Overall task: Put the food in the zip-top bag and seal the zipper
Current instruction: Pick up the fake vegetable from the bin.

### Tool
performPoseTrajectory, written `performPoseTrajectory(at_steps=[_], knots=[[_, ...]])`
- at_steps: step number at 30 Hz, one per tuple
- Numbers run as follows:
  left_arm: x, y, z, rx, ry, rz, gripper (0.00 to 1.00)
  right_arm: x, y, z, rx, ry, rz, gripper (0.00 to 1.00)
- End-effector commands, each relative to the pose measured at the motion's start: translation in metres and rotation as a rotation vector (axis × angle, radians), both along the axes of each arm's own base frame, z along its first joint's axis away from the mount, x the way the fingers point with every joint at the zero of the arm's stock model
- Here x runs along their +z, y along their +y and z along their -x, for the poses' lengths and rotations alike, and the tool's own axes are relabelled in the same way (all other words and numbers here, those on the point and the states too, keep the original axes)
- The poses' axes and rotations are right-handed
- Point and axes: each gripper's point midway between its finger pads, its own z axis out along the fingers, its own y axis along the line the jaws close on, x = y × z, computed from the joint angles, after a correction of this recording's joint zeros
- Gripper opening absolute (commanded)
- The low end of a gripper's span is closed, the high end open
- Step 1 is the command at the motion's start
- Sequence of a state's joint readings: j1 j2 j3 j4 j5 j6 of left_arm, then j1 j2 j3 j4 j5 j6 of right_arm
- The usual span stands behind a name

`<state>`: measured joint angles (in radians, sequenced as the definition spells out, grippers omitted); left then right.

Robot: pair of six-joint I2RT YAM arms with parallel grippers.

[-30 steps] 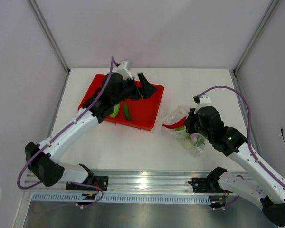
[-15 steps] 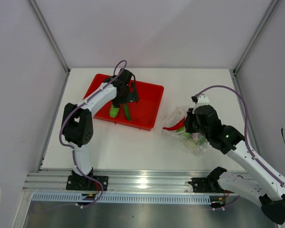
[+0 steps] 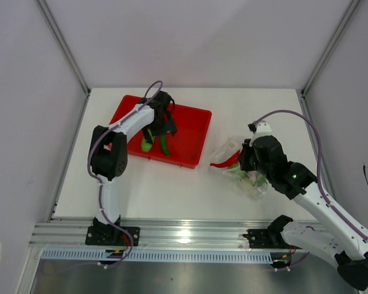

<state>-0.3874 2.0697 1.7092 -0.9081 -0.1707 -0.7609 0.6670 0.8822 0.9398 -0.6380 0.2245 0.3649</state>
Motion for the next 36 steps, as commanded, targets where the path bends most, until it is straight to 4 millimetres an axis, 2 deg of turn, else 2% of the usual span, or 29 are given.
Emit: performPoseTrajectory(at_steps=[1, 8, 14, 19, 21, 22, 23, 24, 26, 27, 28, 31, 32, 33, 35, 36], knots=[[0.002, -0.007, -0.008, 0.050, 0.011, 0.043, 1.00, 0.012, 0.001, -0.007, -0.010, -0.052, -0.024, 0.00], [-0.009, -0.011, -0.015, 0.099, 0.097, 0.035, 1.00, 0.009, 0.000, -0.007, -0.015, -0.048, -0.024, 0.00], [-0.034, -0.014, -0.003, 0.147, 0.195, 0.067, 0.97, 0.011, 0.001, -0.007, -0.013, -0.051, -0.020, 0.00], [-0.042, -0.008, 0.002, 0.160, 0.213, 0.034, 0.89, 0.015, -0.001, -0.007, -0.018, -0.059, -0.019, 0.00], [-0.042, -0.006, 0.004, 0.158, 0.210, 0.019, 0.79, 0.016, -0.002, -0.007, -0.021, -0.059, -0.018, 0.00], [-0.037, -0.007, -0.001, 0.154, 0.178, 0.027, 0.75, 0.015, -0.001, -0.008, -0.019, -0.059, -0.018, 0.00], [-0.043, -0.004, 0.005, 0.155, 0.190, 0.018, 0.68, 0.016, -0.001, -0.007, -0.020, -0.059, -0.020, 0.00], [-0.042, -0.005, 0.005, 0.156, 0.182, 0.022, 0.54, 0.017, -0.001, -0.008, -0.021, -0.061, -0.023, 0.00], [-0.042, -0.006, 0.006, 0.149, 0.179, 0.036, 0.40, 0.018, -0.002, -0.007, -0.026, -0.061, -0.027, 0.00], [-0.041, -0.008, 0.006, 0.142, 0.176, 0.046, 0.26, 0.018, -0.002, -0.007, -0.027, -0.063, -0.030, 0.00], [-0.041, -0.010, 0.005, 0.134, 0.173, 0.056, 0.21, 0.017, -0.002, -0.006, -0.028, -0.061, -0.031, 0.00], [-0.035, -0.012, 0.008, 0.100, 0.163, 0.075, 0.20, 0.017, -0.003, -0.005, -0.027, -0.061, -0.028, 0.00], [-0.031, -0.016, 0.002, 0.080, 0.128, 0.098, 0.20, 0.016, -0.004, -0.005, -0.030, -0.057, -0.024, 0.00], [-0.017, -0.022, 0.002, 0.058, 0.102, 0.133, 0.21, 0.015, -0.004, -0.006, -0.031, -0.053, -0.020, 0.00], [-0.007, -0.024, 0.005, 0.035, 0.078, 0.155, 0.21, 0.014, -0.003, -0.007, -0.034, -0.042, -0.017, 0.00], [0.013, -0.028, 0.001, 0.018, 0.024, 0.179, 0.20, 0.014, -0.003, -0.007, -0.039, -0.038, -0.016, 0.00]])
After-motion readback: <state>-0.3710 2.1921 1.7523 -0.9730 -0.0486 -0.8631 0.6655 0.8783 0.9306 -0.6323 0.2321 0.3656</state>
